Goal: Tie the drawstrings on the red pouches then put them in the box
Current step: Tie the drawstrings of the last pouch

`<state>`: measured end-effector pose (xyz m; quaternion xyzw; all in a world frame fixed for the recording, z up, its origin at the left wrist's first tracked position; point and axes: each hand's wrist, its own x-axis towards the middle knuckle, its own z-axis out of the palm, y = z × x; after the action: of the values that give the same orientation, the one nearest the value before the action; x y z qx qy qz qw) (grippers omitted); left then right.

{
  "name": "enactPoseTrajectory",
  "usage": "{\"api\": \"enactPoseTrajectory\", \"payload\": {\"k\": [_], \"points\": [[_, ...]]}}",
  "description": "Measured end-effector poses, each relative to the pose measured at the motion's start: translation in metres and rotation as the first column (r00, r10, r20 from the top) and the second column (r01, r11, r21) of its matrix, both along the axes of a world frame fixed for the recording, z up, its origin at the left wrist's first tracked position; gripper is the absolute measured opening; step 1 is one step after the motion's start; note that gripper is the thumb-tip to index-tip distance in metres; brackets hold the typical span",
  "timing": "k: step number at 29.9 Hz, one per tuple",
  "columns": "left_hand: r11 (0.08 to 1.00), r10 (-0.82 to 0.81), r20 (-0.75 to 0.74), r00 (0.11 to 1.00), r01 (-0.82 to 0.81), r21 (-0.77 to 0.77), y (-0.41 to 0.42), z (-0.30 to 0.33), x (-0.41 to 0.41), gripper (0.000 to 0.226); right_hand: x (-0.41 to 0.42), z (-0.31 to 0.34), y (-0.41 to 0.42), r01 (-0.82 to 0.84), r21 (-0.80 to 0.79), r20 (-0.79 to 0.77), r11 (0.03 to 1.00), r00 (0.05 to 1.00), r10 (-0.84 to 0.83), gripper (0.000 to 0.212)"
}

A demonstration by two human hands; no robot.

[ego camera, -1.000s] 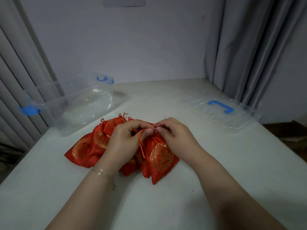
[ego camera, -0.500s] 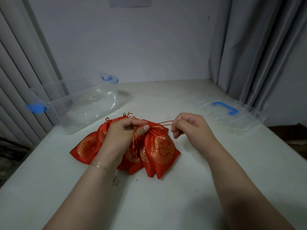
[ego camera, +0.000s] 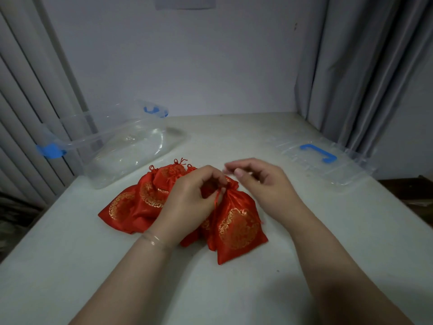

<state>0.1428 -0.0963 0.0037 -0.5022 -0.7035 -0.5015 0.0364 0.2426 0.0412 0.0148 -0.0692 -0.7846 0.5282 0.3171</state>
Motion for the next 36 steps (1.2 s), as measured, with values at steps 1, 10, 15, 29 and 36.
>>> {"api": "enactPoseTrajectory", "payload": {"k": [1, 10, 15, 29, 36], "points": [[1.000, 0.007, -0.072, 0.997, -0.006, 0.015, 0.001, -0.001, 0.002, 0.021, -0.003, -0.004, -0.004, -0.010, 0.023, 0.033, 1.000, 0.999, 0.009, 0.022], [0.983, 0.167, -0.529, 0.832, -0.181, 0.025, 0.010, -0.011, -0.002, 0.017, -0.005, -0.010, 0.002, -0.073, -0.142, 0.217, 0.987, 0.971, 0.103, 0.023], [0.980, 0.184, -0.606, 0.774, -0.192, 0.054, 0.010, -0.014, -0.004, 0.010, -0.003, -0.009, 0.009, -0.051, -0.170, 0.299, 0.984, 0.949, 0.101, 0.013], [0.986, 0.114, -0.478, 0.871, -0.157, -0.049, 0.004, -0.005, -0.002, 0.018, -0.002, -0.011, 0.012, 0.267, 0.275, 0.232, 0.923, 0.914, -0.334, 0.003], [0.996, -0.088, -0.352, 0.932, 0.077, -0.045, 0.007, -0.004, 0.002, 0.020, -0.010, -0.020, 0.011, 0.170, -0.008, 0.321, 0.985, 0.934, -0.158, 0.013]]}}
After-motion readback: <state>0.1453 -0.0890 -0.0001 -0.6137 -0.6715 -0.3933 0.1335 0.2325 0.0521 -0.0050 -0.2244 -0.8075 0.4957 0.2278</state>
